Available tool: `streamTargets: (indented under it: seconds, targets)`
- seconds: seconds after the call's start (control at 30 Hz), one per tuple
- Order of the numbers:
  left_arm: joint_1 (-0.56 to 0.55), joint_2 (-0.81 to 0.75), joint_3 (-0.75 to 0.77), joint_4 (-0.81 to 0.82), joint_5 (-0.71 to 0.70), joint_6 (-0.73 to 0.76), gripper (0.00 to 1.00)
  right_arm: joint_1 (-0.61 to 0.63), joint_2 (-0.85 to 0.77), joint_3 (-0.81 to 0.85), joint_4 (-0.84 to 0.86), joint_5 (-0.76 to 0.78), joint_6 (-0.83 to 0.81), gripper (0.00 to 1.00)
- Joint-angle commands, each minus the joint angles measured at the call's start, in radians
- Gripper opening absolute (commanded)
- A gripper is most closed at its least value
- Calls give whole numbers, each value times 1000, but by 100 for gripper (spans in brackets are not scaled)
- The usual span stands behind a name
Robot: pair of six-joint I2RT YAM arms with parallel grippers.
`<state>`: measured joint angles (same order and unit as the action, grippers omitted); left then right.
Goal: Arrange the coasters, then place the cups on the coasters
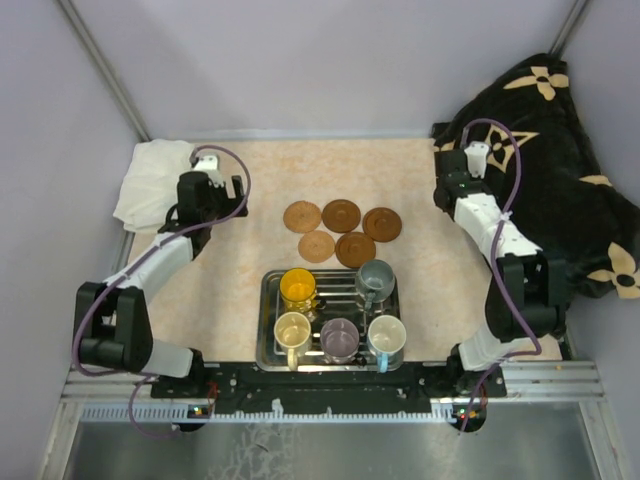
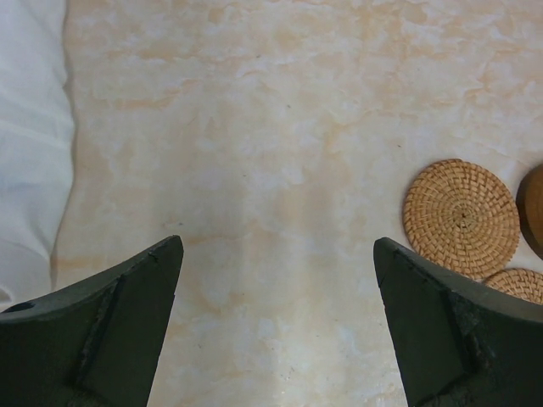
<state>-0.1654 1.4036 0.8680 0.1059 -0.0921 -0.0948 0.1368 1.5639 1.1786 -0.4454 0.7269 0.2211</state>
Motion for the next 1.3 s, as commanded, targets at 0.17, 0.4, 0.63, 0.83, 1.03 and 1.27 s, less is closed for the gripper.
streamTargets:
  seconds: [0.17, 0.4, 0.63, 0.83, 1.03, 1.27]
  targets:
    - [-54, 75, 85, 23, 64, 24, 100, 47, 68, 139, -181, 141, 11, 99]
    - [-73, 97, 105, 20, 61, 20, 100, 60, 184, 221, -271, 83, 71, 99]
    - [-85, 104, 111, 23, 45, 19, 100, 59, 33, 153, -54, -206, 76, 99]
    - [-127, 126, 118, 46, 21, 14, 100, 62, 37, 138, 10, -336, 54, 99]
    - [-175, 161, 145, 34, 2, -2, 100, 95, -62, -77, 213, -438, 7, 95]
    - [-222, 215, 178, 29, 0, -30, 100, 187, -64, -238, 398, -438, 33, 94]
